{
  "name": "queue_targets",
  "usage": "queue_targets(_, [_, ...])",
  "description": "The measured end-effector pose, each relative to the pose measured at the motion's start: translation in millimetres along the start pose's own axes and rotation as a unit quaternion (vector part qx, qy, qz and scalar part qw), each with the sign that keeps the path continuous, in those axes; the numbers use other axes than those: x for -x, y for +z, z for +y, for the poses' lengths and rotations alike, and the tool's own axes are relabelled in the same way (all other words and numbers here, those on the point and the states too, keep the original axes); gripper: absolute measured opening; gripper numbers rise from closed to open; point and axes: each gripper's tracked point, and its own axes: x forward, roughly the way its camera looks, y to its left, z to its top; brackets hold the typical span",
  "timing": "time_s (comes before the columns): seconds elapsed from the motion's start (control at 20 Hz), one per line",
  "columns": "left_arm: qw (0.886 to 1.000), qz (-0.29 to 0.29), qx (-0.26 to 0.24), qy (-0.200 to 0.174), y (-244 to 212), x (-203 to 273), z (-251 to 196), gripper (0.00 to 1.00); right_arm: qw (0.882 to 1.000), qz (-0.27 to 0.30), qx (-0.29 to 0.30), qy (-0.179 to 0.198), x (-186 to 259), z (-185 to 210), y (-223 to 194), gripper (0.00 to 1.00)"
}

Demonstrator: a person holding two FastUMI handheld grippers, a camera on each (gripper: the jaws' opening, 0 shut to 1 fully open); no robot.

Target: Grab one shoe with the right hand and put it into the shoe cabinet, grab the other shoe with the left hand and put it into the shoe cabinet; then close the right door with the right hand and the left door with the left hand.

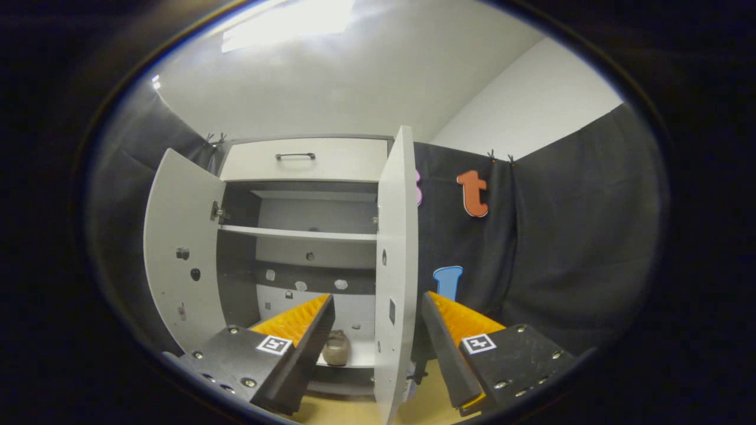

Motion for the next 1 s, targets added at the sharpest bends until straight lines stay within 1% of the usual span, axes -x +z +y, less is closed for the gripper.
queue_targets(0.05, [1.0, -0.018, 0.0, -0.006, 19, 4, -8, 0.03, 1.0, -0.003, -0.001, -0.001, 1, -2, 2, 0.91])
queue_targets(0.1, [0.999, -0.035, 0.001, -0.014, 35, 10, -16, 0.01, 1.0, -0.006, -0.003, -0.003, 3, -4, 3, 0.91])
queue_targets(0.3, [0.995, -0.098, -0.006, -0.032, 109, 27, -45, 0.01, 1.0, -0.012, -0.006, -0.012, 10, -15, 6, 0.91])
queue_targets(0.35, [0.993, -0.11, -0.006, -0.037, 124, 29, -50, 0.01, 1.0, -0.015, -0.007, -0.015, 13, -18, 8, 0.89])
queue_targets(0.4, [0.992, -0.118, -0.006, -0.039, 142, 29, -56, 0.01, 1.0, -0.018, -0.007, -0.017, 16, -20, 10, 0.91])
queue_targets(0.5, [0.99, -0.14, -0.007, -0.036, 176, 27, -59, 0.01, 0.999, -0.022, -0.005, -0.023, 22, -26, 12, 0.91])
queue_targets(0.55, [0.988, -0.148, -0.005, -0.035, 191, 25, -61, 0.01, 0.999, -0.024, -0.003, -0.028, 24, -30, 12, 0.89])
queue_targets(0.75, [0.985, -0.169, 0.003, -0.03, 240, 12, -66, 0.01, 0.998, -0.026, 0.006, -0.049, 33, -46, 13, 0.9])
queue_targets(0.95, [0.985, -0.172, 0.011, -0.016, 268, 0, -62, 0.01, 0.997, -0.022, 0.008, -0.069, 37, -61, 9, 0.91])
queue_targets(1.0, [0.985, -0.172, 0.013, -0.013, 276, -5, -61, 0.01, 0.997, -0.02, 0.01, -0.074, 38, -65, 9, 0.89])
